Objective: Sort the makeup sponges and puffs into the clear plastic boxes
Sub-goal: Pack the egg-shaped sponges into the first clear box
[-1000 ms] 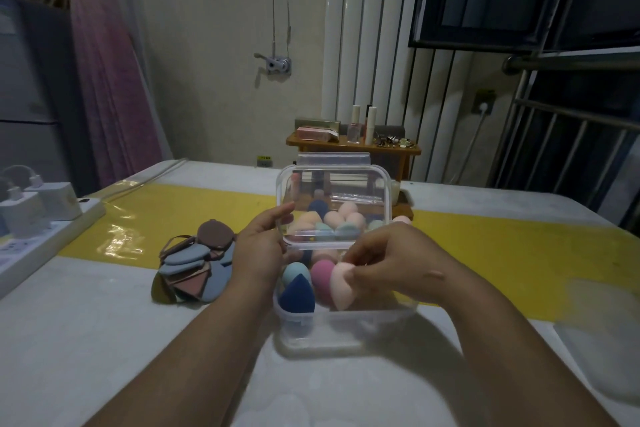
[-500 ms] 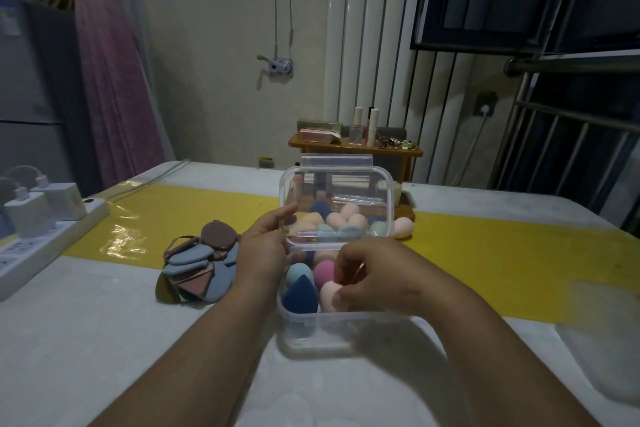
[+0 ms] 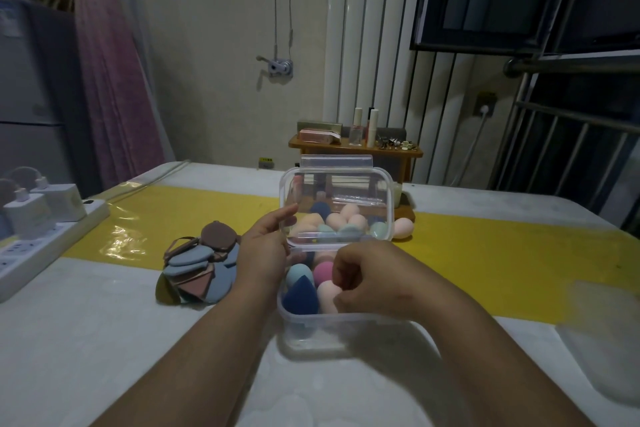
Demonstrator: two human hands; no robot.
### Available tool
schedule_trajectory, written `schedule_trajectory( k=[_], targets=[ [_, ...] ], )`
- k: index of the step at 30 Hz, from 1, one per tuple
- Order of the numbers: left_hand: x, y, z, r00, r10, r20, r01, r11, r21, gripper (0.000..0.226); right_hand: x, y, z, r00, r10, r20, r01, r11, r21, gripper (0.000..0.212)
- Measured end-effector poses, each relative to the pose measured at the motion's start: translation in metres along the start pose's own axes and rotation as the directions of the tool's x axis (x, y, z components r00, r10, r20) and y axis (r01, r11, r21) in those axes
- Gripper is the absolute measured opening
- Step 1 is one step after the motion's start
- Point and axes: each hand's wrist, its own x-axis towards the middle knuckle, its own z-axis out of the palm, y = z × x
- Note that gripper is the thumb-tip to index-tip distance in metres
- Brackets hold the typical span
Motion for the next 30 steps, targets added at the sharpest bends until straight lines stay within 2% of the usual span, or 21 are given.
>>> schedule_trajectory(
  k=[7,15,17,23,27,30],
  targets=[
    [0.001,-0.001,-0.001,1.0,0.002,-0.004,-0.002,1.0,0.012,0.052,-0.001,-0.004,0.0,0.999,0.013,0.043,-0.013,1.0,0.002,0.017],
    [0.003,-0.002,-0.001,1.0,0.011,-0.004,-0.011,1.0,0.019,0.052,-0.003,-0.001,-0.007,1.0,0.01,-0.006,-0.01,0.996,0.089,0.021],
    [0.004,-0.003,-0.001,1.0,0.005,0.0,-0.005,1.0,0.001,0.053,-0.003,-0.001,-0.009,0.998,0.003,-0.062,0.006,0.99,0.144,0.014],
    [0.008,-0.006,-0.002,1.0,0.006,-0.011,-0.006,1.0,-0.005,0.054,0.002,0.018,-0.017,0.942,0.012,-0.335,0.086,0.957,0.276,0.025],
    [0.01,-0.008,-0.002,1.0,0.006,-0.018,-0.006,1.0,0.005,0.057,0.004,0.033,-0.019,0.878,0.111,-0.466,0.09,0.918,0.387,0.026],
    [0.01,-0.008,-0.002,1.0,0.01,-0.018,-0.009,1.0,0.011,0.057,0.007,0.047,-0.02,0.815,0.198,-0.544,0.036,0.921,0.389,0.02]
  ],
)
